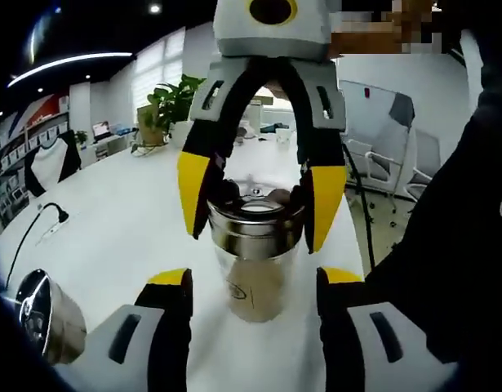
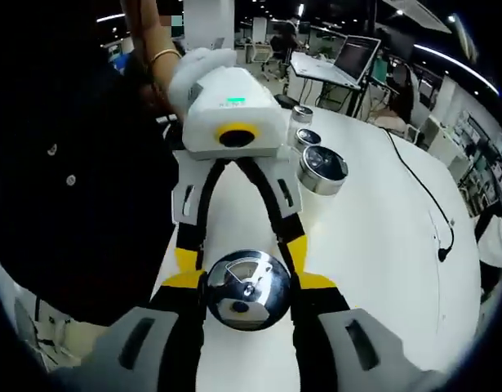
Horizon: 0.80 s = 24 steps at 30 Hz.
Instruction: Rotate the seasoning bottle until the label or dispensing opening points toward the visible target arrow and the bottle remains upright within the marked orientation range
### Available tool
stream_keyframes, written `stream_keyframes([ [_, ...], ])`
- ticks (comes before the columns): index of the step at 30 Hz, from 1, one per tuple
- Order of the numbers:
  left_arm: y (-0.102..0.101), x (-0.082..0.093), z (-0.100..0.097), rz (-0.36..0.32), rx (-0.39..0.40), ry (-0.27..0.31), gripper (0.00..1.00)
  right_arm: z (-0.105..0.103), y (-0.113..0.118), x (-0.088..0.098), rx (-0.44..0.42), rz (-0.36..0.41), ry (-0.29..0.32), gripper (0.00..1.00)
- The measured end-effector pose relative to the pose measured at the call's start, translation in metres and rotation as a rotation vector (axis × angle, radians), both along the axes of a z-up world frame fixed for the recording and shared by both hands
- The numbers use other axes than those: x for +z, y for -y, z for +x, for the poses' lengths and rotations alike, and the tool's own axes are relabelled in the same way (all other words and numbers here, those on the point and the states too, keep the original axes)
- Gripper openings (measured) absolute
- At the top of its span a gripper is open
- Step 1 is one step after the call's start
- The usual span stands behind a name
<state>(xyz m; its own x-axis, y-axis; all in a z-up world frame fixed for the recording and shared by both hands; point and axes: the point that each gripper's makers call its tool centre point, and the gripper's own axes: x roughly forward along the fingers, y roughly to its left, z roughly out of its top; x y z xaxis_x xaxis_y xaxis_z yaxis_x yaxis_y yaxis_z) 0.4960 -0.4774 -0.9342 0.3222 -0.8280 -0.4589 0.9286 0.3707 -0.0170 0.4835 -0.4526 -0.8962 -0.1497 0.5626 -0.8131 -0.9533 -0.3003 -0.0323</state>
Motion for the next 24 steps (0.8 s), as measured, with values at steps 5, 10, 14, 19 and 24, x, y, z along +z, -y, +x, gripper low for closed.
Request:
stream_keyframes([
  [5,0.003,-0.001,0.004,0.006,-0.038,0.015,0.50,-0.004,-0.001,-0.001,0.034,-0.019,0.000,0.38],
  [10,0.007,0.002,-0.001,-0.003,-0.086,0.007,0.48,-0.006,0.000,-0.001,0.043,-0.034,-0.005,0.38],
  [14,0.008,0.000,-0.005,0.002,-0.114,-0.002,0.41,-0.006,0.001,-0.001,0.022,-0.038,-0.008,0.38],
  [19,0.007,-0.002,-0.006,-0.002,-0.091,-0.022,0.41,-0.007,0.001,0.000,-0.044,-0.042,-0.030,0.39],
  [24,0.007,-0.003,-0.006,0.006,-0.062,-0.020,0.40,-0.004,0.005,-0.002,-0.160,-0.090,-0.069,0.39],
])
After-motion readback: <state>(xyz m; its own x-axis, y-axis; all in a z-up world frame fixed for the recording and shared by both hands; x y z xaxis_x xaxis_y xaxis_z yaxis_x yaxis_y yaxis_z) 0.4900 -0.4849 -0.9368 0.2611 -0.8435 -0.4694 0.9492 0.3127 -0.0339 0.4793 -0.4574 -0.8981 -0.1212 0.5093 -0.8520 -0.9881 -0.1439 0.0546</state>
